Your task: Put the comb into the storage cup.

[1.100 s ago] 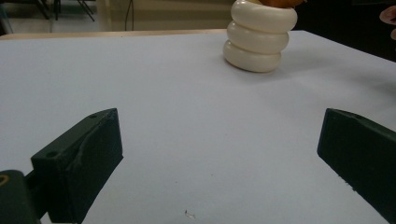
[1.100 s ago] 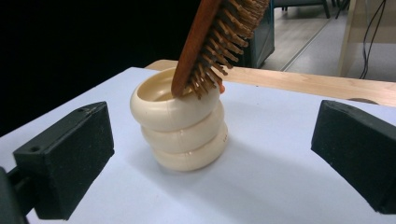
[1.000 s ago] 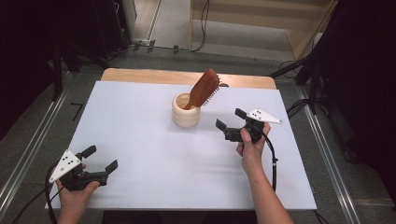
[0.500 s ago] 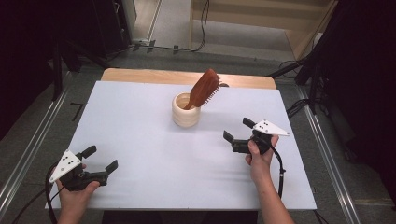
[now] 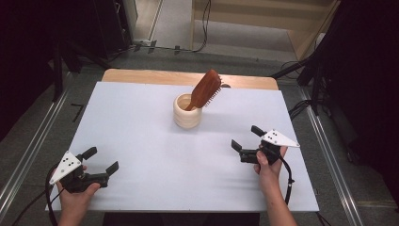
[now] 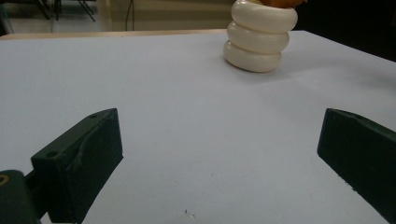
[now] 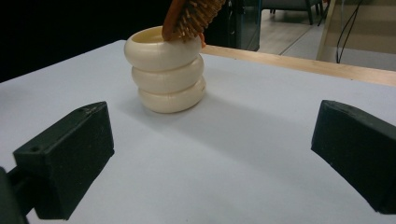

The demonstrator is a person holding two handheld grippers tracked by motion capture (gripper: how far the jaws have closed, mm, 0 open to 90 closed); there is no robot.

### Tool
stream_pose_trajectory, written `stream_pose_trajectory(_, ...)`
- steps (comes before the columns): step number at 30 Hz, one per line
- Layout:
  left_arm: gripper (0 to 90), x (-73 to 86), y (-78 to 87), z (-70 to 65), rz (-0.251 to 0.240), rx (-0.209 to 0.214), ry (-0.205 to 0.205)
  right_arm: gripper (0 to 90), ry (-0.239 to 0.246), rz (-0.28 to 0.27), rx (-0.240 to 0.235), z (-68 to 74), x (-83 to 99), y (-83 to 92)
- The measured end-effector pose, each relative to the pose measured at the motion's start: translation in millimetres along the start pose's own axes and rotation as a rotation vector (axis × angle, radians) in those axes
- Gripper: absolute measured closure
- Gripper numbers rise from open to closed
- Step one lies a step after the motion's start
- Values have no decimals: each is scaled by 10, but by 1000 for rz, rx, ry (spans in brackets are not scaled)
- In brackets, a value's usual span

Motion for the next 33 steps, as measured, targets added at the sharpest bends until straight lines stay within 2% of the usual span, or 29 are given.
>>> stream_pose_trajectory(17, 1, 1, 1, 1, -1, -2, 0, 0, -6, 8, 27, -89, 202, 314)
stream_pose_trajectory(33, 1, 1, 5, -1, -2, -3, 3, 0, -25, 13, 72, -262, 394, 653)
Point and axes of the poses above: each handheld gripper's, and its own axes: y roughly backward along the jaws, x roughly out of its underside, z roughly to its left, the point moved 9 cm from there along -y, roughly forward along the jaws, and after that the axes turned 1 degree about -z, right-handed, at the moved point
